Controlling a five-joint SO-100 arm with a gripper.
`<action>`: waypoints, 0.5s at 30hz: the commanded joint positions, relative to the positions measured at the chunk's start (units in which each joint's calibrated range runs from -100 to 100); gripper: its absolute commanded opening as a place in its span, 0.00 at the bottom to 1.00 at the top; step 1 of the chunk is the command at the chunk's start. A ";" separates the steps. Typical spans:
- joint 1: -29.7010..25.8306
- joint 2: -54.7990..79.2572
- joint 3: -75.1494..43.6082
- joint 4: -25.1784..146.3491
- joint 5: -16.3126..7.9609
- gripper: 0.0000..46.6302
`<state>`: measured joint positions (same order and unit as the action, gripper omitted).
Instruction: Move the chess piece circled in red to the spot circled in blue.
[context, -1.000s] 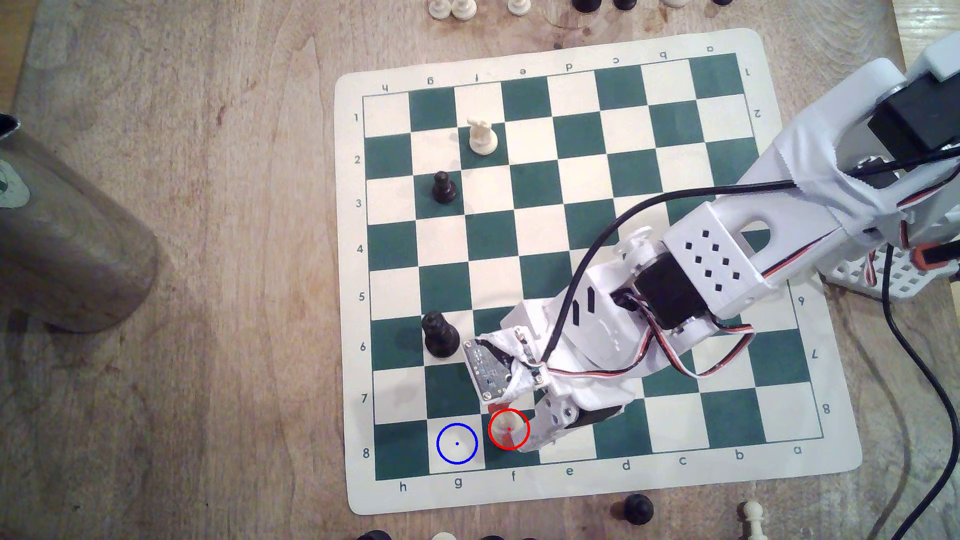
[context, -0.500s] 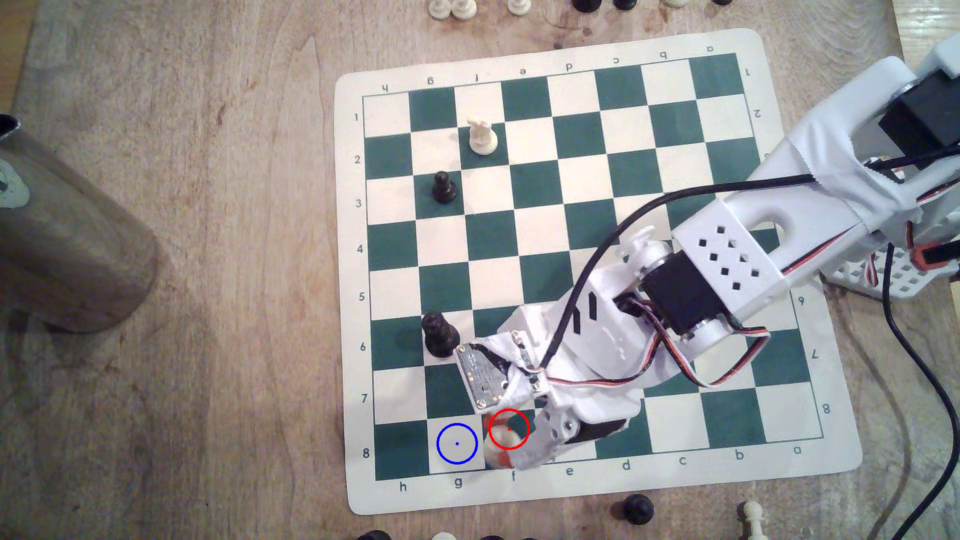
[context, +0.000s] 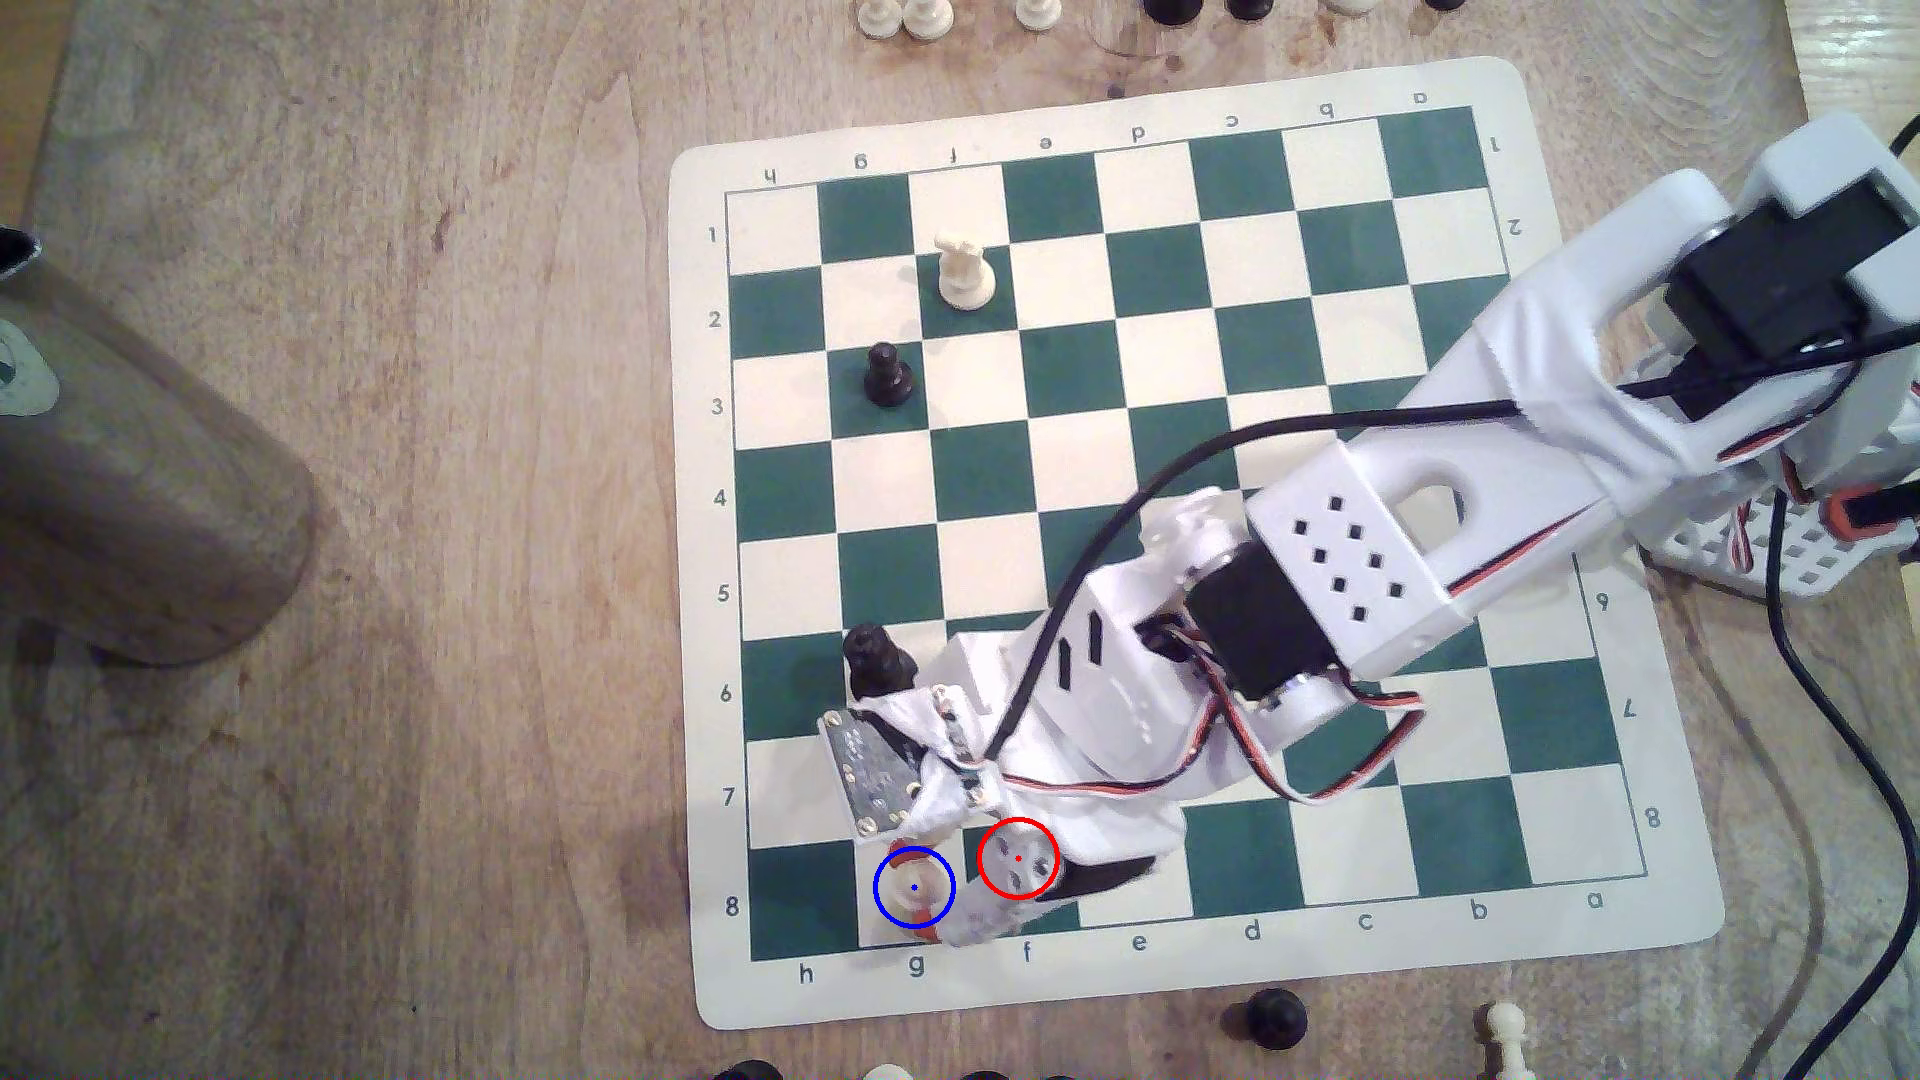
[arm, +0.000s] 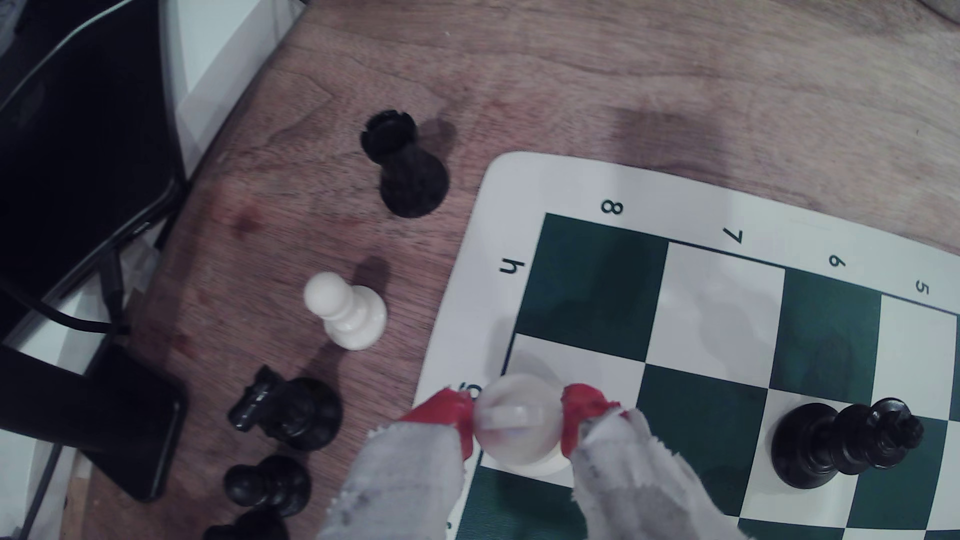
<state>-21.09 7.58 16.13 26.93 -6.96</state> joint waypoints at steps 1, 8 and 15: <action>0.79 -0.45 -5.43 -2.12 0.49 0.00; 1.19 1.08 -5.98 -3.35 0.63 0.00; 1.73 2.94 -5.98 -4.16 0.83 0.00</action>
<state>-19.69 11.77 15.50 23.51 -6.42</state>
